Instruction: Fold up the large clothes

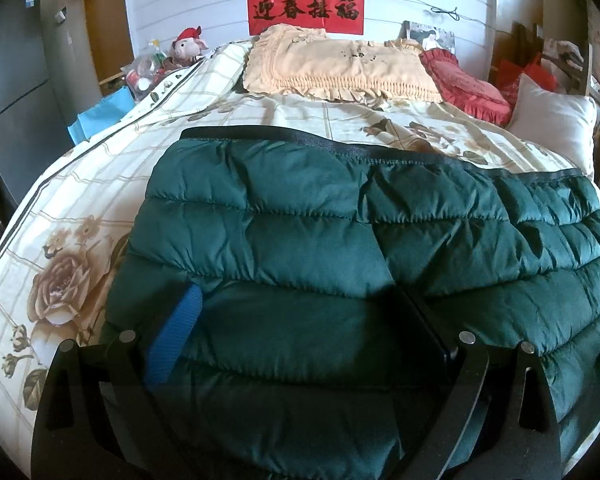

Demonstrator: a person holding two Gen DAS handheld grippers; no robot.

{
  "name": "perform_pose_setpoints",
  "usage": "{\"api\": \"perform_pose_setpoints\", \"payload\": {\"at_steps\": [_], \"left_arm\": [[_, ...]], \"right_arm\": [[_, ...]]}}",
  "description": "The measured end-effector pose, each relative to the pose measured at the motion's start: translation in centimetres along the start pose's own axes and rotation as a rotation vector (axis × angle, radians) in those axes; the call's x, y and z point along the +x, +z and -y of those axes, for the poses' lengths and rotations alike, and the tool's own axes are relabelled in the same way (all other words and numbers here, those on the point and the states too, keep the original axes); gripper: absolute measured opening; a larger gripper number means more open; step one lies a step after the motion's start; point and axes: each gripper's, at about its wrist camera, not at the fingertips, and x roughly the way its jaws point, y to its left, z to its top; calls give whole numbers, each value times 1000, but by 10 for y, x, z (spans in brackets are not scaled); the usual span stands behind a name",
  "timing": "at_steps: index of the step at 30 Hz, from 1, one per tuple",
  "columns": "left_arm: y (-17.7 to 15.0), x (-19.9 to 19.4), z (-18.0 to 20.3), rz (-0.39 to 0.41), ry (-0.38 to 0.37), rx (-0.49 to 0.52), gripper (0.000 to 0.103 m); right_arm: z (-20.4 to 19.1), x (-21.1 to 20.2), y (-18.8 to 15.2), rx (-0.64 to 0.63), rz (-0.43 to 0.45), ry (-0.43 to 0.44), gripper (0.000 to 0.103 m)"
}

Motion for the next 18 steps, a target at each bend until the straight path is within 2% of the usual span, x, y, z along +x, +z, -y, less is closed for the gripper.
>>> {"api": "perform_pose_setpoints", "payload": {"at_steps": [5,10,11,12,14,16,18], "left_arm": [[-1,0,2,0,7,4,96],[-2,0,2,3,8,4,96],[-2,0,1,5,10,4,96],[-2,0,1,6,11,3,96],[-2,0,1,5,10,3,96],[-2,0,0,5,11,3,96],[-2,-1,-1,2,13,3,96]], "right_arm": [[-4,-6,0,-17,-4,-25,87],[1,-44,-6,1,83,-18,86],[2,-47,-8,-1,87,-21,83],[2,-47,-9,-3,81,-30,76],[6,-35,-12,11,40,-47,72],[18,-16,-12,78,-2,-32,72],[24,-2,-13,131,-49,-1,79]]}}
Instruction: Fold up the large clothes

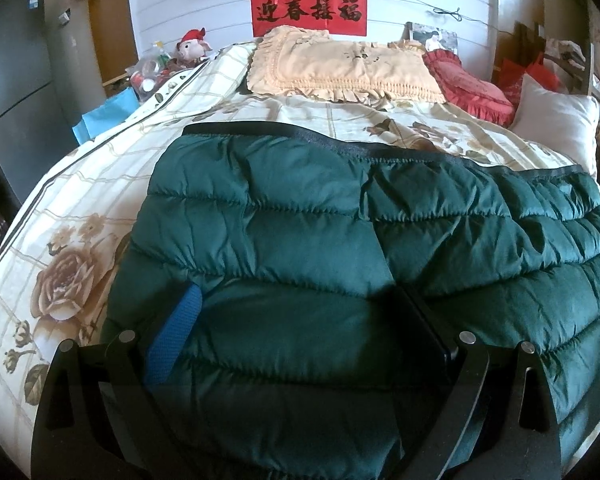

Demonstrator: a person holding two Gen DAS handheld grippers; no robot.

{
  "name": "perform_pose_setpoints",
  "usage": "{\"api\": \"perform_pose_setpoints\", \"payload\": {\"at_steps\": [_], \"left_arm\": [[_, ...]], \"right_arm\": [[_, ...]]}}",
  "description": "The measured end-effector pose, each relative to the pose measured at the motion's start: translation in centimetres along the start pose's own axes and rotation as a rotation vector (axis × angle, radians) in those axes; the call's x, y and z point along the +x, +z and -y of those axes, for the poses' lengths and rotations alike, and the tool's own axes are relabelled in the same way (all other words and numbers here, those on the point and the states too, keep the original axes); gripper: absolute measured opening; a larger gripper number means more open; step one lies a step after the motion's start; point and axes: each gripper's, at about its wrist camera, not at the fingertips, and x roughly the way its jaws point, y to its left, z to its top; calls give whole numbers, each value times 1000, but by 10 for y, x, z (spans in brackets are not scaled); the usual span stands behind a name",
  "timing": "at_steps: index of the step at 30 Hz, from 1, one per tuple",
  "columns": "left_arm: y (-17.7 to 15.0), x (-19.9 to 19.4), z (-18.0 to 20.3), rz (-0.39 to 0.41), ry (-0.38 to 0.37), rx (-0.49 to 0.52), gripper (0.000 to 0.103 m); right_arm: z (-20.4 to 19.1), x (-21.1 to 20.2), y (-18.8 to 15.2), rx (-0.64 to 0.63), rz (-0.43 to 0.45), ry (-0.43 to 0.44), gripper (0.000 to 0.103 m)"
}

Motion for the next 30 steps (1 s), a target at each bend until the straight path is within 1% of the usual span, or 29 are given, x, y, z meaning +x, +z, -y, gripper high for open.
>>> {"api": "perform_pose_setpoints", "payload": {"at_steps": [2,3,6,9,10,12,16,20,22,25,29,30], "left_arm": [[-1,-4,-4,-8,-6,0,96],[-2,-7,-7,-12,-11,0,96],[-6,-21,-18,-14,-35,-18,96],[-13,-36,-27,-15,-47,-33,96],[-16,-41,-30,-15,-51,-32,96],[-22,-50,-35,-14,-55,-31,96],[-31,-63,-48,-16,-78,-51,96],[-39,-69,-62,-38,-108,-75,96],[-42,-69,-70,-59,-141,-91,96],[-51,-69,-91,-104,-235,-155,96],[-62,-63,-119,-145,-308,-256,96],[-65,-60,-125,-153,-316,-276,96]], "right_arm": [[6,2,3,42,-22,24,81],[7,-1,2,42,-21,24,81],[5,-25,0,10,31,13,81],[9,-43,-4,17,68,26,82],[9,-46,-6,21,66,34,83],[13,-49,-7,34,57,48,88],[17,-50,-12,50,48,60,88],[20,-48,-13,66,41,79,89],[19,-46,-13,60,33,90,89],[18,-40,-13,43,13,100,90],[23,-30,-12,35,11,96,92],[26,-27,-11,41,11,98,93]]}}
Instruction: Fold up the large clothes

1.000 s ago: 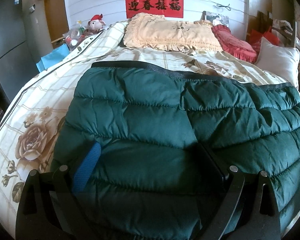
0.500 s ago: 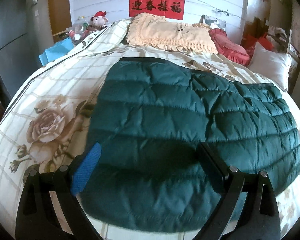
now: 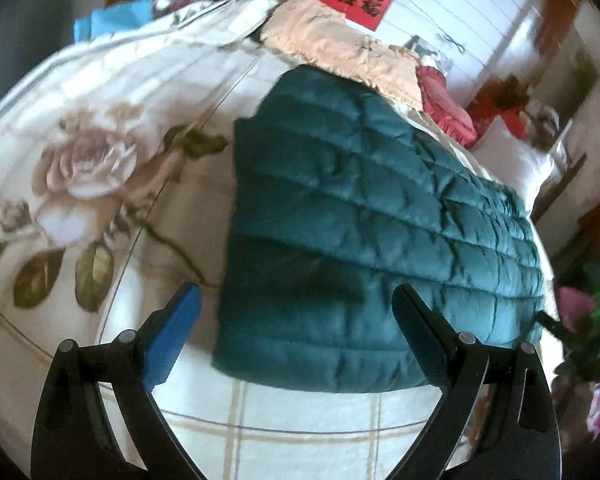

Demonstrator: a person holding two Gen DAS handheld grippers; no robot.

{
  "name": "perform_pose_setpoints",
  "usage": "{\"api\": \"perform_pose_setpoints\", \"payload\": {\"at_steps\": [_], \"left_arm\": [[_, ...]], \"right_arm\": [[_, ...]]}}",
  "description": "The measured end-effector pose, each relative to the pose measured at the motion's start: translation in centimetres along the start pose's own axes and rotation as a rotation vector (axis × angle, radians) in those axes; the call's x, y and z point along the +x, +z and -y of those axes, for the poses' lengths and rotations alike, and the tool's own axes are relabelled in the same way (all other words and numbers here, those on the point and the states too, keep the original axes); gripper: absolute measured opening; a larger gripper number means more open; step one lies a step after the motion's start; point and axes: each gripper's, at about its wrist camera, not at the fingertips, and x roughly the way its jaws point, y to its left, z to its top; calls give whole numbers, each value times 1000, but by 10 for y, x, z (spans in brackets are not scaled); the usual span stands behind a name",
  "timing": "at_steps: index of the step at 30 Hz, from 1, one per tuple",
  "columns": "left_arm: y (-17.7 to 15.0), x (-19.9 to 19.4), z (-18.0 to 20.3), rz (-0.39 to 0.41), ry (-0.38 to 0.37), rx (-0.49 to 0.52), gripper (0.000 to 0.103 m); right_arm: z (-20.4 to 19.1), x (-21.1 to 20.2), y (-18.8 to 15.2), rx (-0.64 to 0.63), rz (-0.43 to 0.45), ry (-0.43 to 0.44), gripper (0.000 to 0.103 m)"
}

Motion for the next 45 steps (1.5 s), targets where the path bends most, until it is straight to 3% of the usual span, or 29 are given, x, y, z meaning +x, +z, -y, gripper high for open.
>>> {"api": "perform_pose_setpoints", "payload": {"at_steps": [5,9,19,22,24,27,29,36,41,43,45], "left_arm": [[-2,17,-20,-51,-77,-70,96],[-3,29,-22,-87,-140,-101,96],[4,45,0,-119,-115,-70,102],[2,41,5,-92,-129,-40,90],[-1,30,13,-59,-111,22,76],[-6,12,18,-26,-103,83,60],[-9,-1,18,-15,-120,94,56],[-40,-55,12,-31,-175,126,55],[-81,-75,-2,-90,-155,126,55],[-97,-72,-9,-107,-122,108,56],[-104,-69,-14,-100,-110,83,64]], "right_arm": [[4,20,5,2,-13,62,102],[3,39,12,19,-56,151,102],[-7,55,17,66,-92,227,103],[-17,44,15,36,-68,210,81],[-24,33,16,10,-50,197,57],[-28,17,16,1,-34,201,44],[-31,7,14,1,-28,209,41],[-39,-40,-9,-31,-32,275,39],[-34,-66,-47,-18,-86,293,40],[-26,-66,-62,12,-110,256,47],[-15,-57,-73,37,-124,187,60]]}}
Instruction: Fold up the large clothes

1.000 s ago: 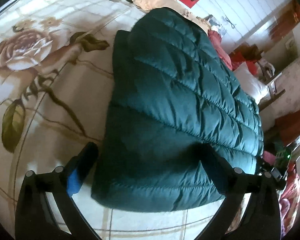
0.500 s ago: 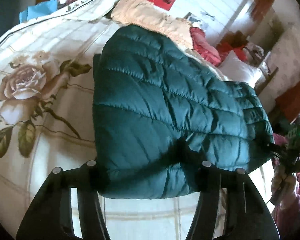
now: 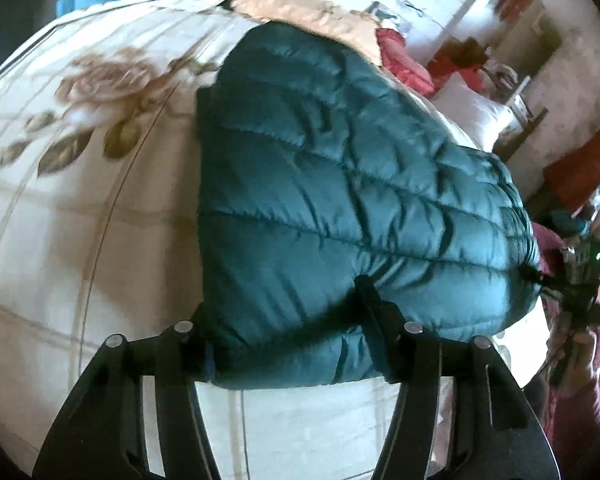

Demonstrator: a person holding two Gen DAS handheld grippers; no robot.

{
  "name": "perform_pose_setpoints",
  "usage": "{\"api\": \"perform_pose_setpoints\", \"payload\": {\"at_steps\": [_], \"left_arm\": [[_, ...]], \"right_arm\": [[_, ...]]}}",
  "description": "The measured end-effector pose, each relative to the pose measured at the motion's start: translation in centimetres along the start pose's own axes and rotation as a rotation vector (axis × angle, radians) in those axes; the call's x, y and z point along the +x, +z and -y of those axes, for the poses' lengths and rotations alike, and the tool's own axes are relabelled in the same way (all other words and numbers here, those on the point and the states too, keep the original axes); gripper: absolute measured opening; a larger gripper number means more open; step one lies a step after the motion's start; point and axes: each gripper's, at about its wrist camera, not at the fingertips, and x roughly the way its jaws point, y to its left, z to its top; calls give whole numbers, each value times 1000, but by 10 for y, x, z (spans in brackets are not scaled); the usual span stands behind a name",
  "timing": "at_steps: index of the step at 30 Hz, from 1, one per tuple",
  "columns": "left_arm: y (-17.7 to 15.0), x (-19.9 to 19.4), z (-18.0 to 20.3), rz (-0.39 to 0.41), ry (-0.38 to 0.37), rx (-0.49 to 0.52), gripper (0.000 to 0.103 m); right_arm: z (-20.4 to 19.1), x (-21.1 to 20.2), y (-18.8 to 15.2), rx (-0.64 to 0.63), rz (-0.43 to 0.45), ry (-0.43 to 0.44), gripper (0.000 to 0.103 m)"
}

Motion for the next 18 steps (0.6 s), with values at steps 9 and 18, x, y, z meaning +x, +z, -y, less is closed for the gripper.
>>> {"api": "perform_pose_setpoints", "payload": {"at_steps": [9,18], "left_arm": [[-12,-33,20,95,213,-9,71],[-33,-53,77,214,300,71,71]], "right_arm": [[-2,-30,-11,-4,113,-194,78],[-77,-75,-34,-153,277,-227,82]]}}
